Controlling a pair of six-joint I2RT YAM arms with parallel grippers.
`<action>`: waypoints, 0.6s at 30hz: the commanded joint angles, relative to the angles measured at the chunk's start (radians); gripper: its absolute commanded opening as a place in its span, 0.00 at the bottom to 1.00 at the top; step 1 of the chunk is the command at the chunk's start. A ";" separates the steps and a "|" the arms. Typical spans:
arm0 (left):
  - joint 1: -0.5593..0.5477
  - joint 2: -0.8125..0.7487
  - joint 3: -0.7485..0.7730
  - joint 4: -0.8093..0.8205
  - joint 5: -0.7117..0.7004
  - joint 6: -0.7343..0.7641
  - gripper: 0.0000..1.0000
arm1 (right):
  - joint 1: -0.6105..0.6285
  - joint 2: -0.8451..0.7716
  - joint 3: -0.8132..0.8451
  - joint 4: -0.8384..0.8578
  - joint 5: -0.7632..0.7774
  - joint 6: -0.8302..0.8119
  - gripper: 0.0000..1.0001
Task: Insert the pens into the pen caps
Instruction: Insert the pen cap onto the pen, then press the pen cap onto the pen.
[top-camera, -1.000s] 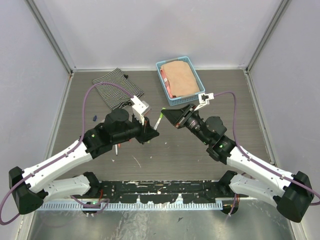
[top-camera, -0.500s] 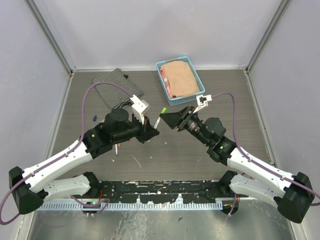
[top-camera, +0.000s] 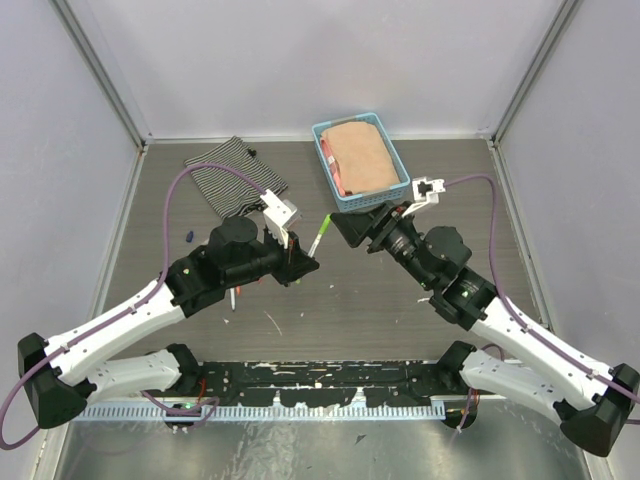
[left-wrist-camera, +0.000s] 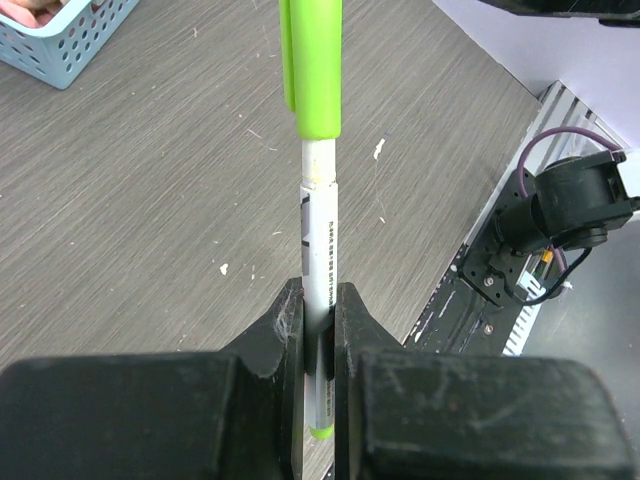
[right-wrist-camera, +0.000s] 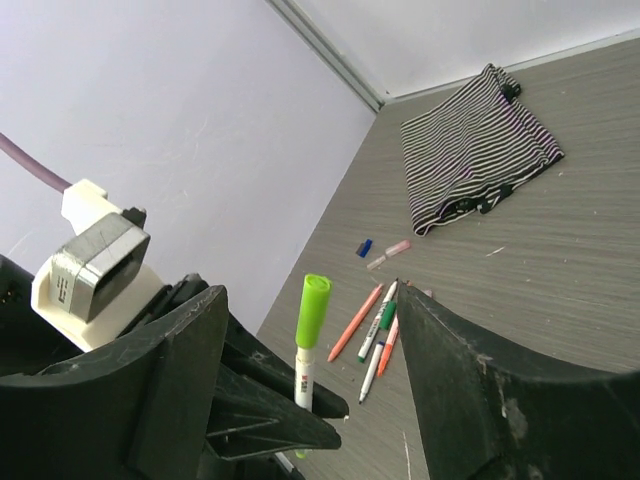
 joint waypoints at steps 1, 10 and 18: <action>-0.002 -0.002 0.013 0.043 0.017 0.007 0.00 | 0.005 0.036 0.076 -0.024 0.024 -0.011 0.73; -0.002 -0.002 0.010 0.043 0.024 0.008 0.00 | 0.005 0.115 0.092 0.047 -0.052 0.017 0.61; -0.002 0.003 0.006 0.049 0.030 0.008 0.00 | 0.005 0.140 0.084 0.100 -0.083 0.034 0.51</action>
